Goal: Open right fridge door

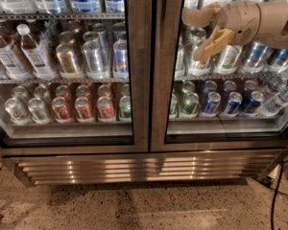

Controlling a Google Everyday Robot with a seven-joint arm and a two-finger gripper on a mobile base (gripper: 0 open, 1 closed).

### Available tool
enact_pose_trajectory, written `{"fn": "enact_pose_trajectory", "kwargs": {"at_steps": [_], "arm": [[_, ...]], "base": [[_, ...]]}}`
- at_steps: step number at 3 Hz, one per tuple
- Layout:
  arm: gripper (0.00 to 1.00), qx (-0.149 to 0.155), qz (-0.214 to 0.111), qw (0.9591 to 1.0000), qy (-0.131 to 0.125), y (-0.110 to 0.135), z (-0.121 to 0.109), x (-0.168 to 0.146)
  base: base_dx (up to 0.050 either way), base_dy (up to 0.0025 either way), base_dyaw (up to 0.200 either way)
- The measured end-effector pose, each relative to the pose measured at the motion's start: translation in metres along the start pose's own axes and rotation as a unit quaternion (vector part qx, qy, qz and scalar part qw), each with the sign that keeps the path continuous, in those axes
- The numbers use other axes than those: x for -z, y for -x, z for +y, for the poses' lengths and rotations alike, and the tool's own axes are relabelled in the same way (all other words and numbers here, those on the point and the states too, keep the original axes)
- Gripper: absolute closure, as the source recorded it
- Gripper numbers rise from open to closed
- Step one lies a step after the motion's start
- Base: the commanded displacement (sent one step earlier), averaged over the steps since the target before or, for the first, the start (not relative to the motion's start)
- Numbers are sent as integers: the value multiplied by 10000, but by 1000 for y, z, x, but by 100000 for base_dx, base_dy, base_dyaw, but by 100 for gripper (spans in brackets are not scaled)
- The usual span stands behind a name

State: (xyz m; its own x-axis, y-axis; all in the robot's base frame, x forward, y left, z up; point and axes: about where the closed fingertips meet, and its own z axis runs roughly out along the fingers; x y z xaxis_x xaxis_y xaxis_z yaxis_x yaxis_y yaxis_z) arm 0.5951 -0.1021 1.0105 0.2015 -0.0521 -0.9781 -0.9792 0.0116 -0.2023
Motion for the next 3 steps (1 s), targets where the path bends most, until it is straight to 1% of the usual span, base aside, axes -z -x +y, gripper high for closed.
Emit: {"fn": "enact_pose_trajectory", "kwargs": {"at_steps": [1,2,3], "arm": [[0,0,0,10000,0,2,15,15],[0,0,0,10000,0,2,15,15],[0,-31,-128,9997,-203,1,15,26]], "base": [[0,0,0],[0,0,0],[0,0,0]]}}
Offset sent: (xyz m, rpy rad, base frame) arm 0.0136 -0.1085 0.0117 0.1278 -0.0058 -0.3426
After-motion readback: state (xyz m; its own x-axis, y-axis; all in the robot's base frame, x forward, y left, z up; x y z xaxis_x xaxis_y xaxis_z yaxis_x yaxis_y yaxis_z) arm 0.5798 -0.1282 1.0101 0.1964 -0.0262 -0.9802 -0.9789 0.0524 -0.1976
